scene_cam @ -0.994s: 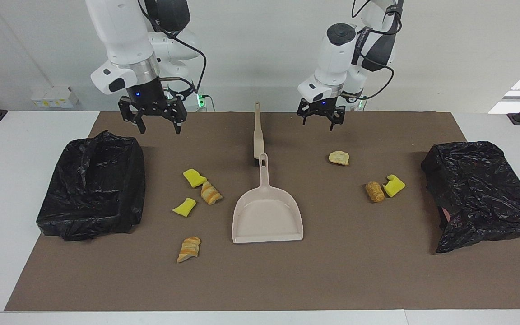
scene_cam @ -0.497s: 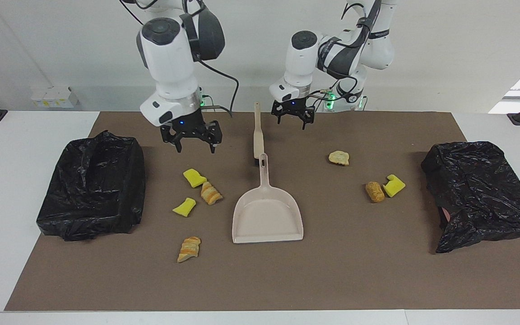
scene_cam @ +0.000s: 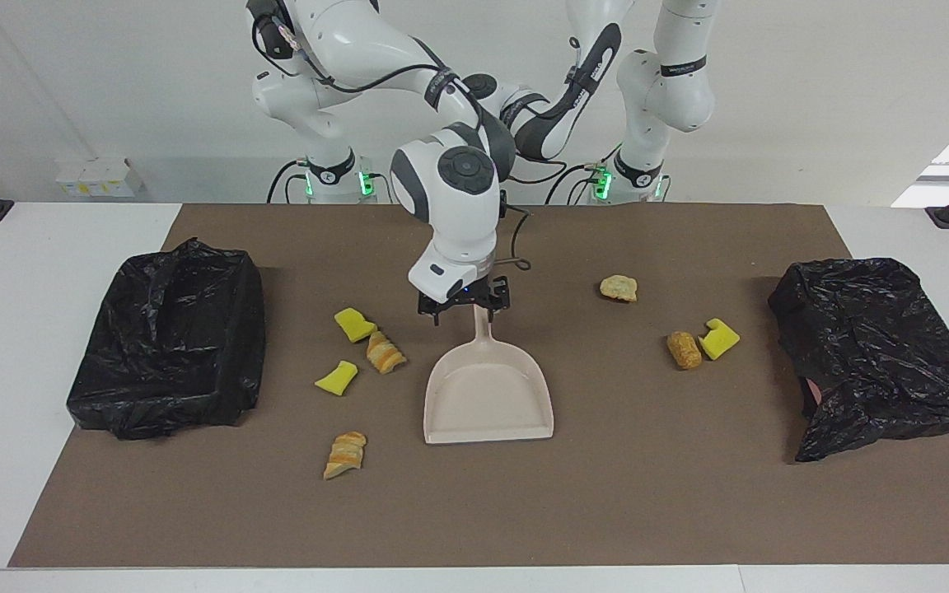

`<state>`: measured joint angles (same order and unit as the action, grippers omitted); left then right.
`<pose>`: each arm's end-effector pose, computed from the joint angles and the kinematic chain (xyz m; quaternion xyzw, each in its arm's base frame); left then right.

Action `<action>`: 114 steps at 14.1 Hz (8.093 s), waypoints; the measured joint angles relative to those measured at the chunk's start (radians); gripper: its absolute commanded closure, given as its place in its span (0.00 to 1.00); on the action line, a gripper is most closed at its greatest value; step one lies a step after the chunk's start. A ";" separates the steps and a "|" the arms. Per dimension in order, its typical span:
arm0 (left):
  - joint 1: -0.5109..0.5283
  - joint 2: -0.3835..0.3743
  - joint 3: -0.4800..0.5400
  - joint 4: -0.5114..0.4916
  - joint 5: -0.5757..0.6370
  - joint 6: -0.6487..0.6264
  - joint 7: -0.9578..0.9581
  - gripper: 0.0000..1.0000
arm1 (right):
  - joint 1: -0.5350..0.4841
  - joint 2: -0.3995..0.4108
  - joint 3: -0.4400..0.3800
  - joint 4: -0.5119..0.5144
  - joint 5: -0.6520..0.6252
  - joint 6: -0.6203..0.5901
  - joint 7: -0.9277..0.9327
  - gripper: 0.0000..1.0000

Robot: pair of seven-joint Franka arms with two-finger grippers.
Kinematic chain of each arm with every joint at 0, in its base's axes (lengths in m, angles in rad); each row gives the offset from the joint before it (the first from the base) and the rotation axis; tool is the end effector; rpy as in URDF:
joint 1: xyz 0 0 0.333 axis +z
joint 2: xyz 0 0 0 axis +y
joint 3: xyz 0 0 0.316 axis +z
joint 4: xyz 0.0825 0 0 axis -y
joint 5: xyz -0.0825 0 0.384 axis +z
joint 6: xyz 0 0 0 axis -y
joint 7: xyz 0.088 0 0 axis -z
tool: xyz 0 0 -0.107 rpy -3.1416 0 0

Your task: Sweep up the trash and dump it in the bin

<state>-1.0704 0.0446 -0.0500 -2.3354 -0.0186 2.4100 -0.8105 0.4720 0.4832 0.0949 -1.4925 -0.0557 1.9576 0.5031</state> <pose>0.2229 -0.4613 0.3197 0.9889 -0.1475 0.0024 0.0166 0.5904 0.3596 0.3916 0.9993 0.0374 -0.0049 0.0072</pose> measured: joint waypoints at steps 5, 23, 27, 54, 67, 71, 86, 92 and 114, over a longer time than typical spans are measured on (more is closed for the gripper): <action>0.000 -0.011 0.007 0.028 0.000 -0.021 -0.010 0.26 | 0.011 0.027 0.001 -0.060 0.017 0.074 0.000 0.10; 0.036 -0.024 0.025 0.060 -0.020 -0.176 -0.041 1.00 | -0.002 -0.102 0.000 -0.098 0.019 0.029 -0.268 1.00; 0.143 -0.056 0.032 0.063 -0.020 -0.251 -0.028 1.00 | -0.073 -0.115 -0.001 -0.096 0.019 0.006 -0.588 1.00; 1.020 -0.061 0.019 0.092 0.255 -0.359 0.401 1.00 | 0.024 -0.118 0.005 -0.157 -0.176 -0.106 -1.470 1.00; 0.600 -0.065 0.000 0.081 -0.032 -0.206 0.399 1.00 | 0.047 -0.119 0.006 -0.210 -0.205 -0.092 -1.372 1.00; 0.473 -0.064 0.000 0.080 -0.064 -0.198 0.399 1.00 | 0.048 -0.120 0.007 -0.211 -0.205 -0.092 -1.357 1.00; 0.529 -0.120 0.039 0.130 -0.065 -0.634 -0.078 1.00 | 0.048 -0.120 0.007 -0.212 -0.205 -0.092 -1.333 1.00; 0.668 -0.162 0.040 0.106 -0.032 -0.690 -0.096 1.00 | 0.048 -0.120 0.007 -0.212 -0.205 -0.092 -1.310 1.00; 0.411 -0.155 0.005 -0.033 -0.193 -0.124 0.019 1.00 | 0.047 -0.147 0.006 -0.291 -0.205 -0.035 -1.254 1.00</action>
<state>-0.6590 -0.1102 -0.0454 -2.3683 -0.2117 2.2865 -0.7915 0.5186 0.3358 0.1007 -1.7839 -0.2605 1.9225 -0.7511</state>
